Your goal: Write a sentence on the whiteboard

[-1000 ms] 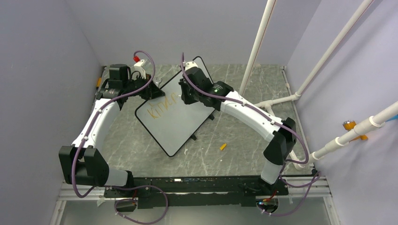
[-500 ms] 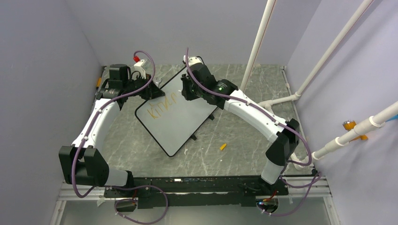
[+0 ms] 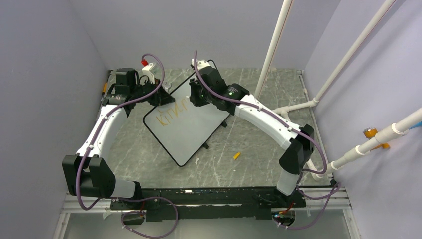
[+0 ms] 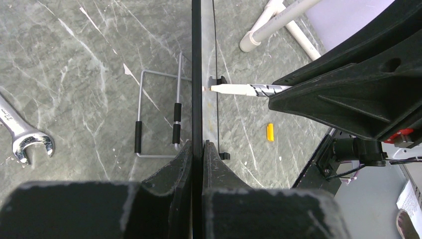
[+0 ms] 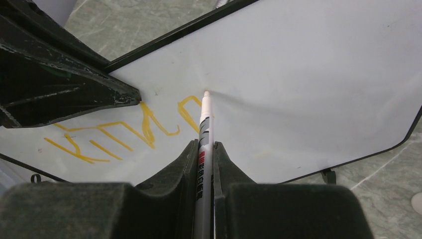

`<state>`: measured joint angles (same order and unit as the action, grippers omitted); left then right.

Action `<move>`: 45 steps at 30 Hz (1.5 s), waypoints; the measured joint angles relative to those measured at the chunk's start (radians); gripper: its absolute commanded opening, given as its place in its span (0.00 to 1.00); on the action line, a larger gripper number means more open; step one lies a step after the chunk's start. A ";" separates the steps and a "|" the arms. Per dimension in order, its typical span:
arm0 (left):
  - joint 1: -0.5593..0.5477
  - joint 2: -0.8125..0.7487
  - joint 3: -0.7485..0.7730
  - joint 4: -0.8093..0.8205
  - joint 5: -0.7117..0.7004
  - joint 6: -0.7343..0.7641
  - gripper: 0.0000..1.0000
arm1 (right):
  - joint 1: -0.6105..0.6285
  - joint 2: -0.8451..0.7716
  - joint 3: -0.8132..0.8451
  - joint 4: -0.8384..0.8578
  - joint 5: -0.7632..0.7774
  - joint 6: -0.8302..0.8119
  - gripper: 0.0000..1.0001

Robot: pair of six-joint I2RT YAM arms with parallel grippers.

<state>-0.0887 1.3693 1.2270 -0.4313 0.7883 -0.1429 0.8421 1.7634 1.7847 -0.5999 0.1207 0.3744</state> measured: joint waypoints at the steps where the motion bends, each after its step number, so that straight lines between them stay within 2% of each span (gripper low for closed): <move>1: 0.000 0.000 0.000 0.000 0.000 0.000 0.00 | 0.000 0.002 0.000 0.000 0.000 0.000 0.00; 23: -0.001 0.000 0.000 -0.001 -0.007 0.004 0.00 | -0.018 0.017 0.001 0.001 0.010 0.000 0.00; 45: -0.002 0.000 0.000 -0.001 -0.012 0.004 0.00 | -0.015 0.051 0.073 -0.040 0.016 0.000 0.00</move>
<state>-0.0910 1.3693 1.2270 -0.4320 0.7765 -0.1390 0.8272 1.8141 1.8580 -0.6399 0.1368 0.3740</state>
